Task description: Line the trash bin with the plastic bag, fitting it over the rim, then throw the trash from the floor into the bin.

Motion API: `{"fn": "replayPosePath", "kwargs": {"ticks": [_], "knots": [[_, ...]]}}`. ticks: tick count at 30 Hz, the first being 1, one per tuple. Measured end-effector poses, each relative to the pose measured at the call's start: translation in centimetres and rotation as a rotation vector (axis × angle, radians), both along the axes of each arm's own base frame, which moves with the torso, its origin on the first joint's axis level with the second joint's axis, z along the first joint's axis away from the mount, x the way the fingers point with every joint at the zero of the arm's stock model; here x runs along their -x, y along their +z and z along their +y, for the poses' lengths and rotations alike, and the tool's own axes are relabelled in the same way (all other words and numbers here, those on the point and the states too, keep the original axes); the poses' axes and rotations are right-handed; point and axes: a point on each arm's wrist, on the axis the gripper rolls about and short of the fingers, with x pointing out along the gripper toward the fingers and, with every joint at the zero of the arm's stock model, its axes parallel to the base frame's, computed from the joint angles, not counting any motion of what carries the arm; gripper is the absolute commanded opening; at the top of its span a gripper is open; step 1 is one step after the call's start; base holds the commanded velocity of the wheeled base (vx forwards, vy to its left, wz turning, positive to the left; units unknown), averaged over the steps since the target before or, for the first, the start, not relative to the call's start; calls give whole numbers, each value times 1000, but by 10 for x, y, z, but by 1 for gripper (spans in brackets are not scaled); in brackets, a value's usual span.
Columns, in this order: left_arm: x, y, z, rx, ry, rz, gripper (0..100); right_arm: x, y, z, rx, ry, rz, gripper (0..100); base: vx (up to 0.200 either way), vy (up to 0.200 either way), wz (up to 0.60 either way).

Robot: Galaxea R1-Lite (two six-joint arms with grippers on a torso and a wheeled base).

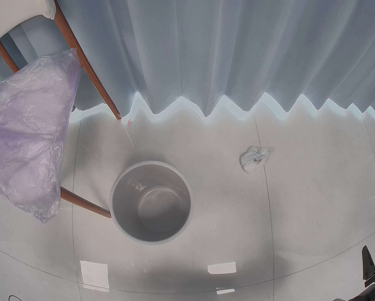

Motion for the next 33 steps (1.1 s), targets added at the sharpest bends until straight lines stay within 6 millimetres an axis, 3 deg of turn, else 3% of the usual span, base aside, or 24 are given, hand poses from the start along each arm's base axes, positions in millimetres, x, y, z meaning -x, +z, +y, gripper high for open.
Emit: {"fn": "replayPosePath", "kwargs": {"ticks": [33], "knots": [[-54,36,-8,-257,-209,111,100,0,0,0,0,0,0,100,0,0,0]]}}
